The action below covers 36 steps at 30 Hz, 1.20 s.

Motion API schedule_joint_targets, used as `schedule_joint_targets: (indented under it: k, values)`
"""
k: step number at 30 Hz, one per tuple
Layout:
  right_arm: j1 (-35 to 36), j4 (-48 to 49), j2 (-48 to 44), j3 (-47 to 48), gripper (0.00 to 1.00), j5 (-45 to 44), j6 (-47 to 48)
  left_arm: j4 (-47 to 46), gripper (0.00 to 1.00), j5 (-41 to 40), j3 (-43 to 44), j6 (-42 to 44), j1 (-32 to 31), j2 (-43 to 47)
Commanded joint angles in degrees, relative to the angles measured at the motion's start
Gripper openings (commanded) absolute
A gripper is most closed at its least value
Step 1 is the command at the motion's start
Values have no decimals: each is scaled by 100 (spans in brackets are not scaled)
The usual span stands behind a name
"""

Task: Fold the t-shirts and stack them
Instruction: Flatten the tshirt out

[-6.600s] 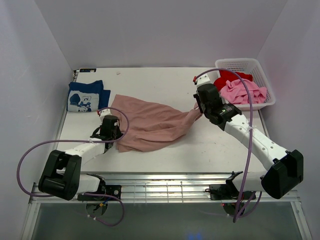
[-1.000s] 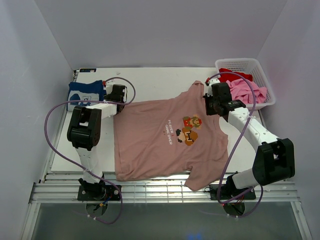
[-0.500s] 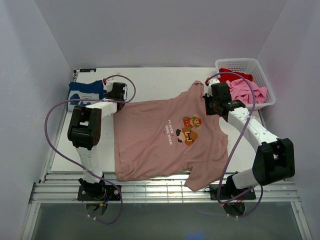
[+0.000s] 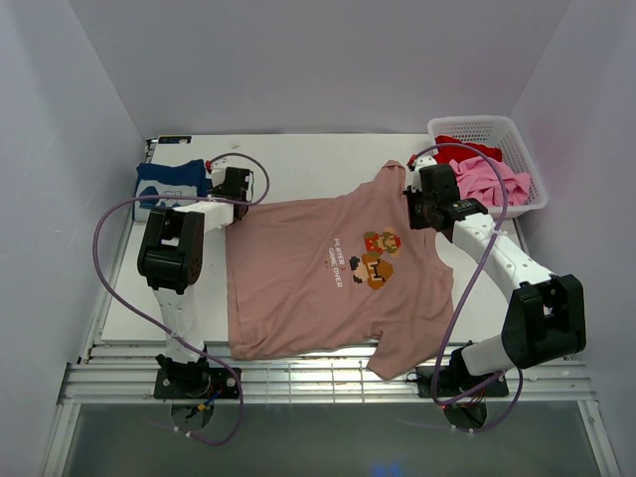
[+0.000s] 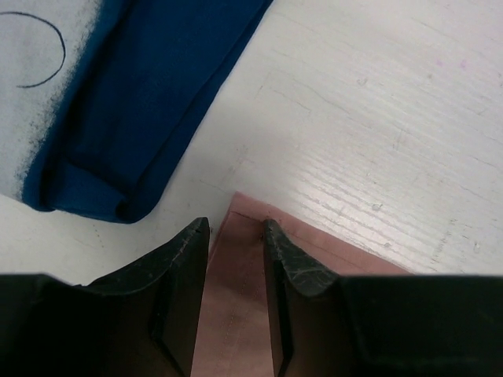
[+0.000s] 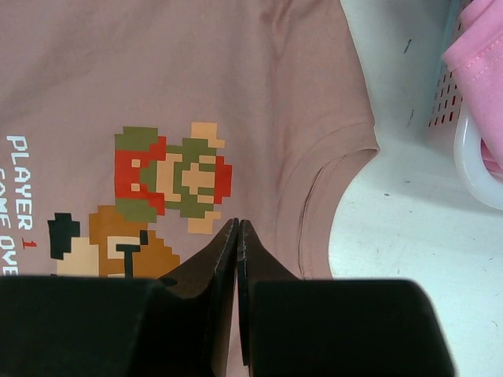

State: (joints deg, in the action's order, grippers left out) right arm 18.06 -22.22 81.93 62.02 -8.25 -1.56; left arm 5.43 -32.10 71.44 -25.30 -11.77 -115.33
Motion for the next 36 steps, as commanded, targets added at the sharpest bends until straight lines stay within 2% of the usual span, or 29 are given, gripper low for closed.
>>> schedule_joint_targets:
  k: [1,7,28,31,33,36]
  values:
    - [22,69,25,-14,8,-71,-46,125,44,37,221,-89,69,-33]
    - [22,60,42,3,8,-98,-46,134,37,19,239,-89,87,-60]
    - [22,103,815,-322,8,245,-239,344,35,37,731,-28,131,-139]
    - [22,252,947,-252,8,158,-239,371,36,291,696,-89,131,-52]
    - [30,279,1122,28,8,105,-239,327,40,563,530,-256,105,185]
    - [22,332,1394,589,18,-149,-239,-103,47,766,-22,-291,-53,791]
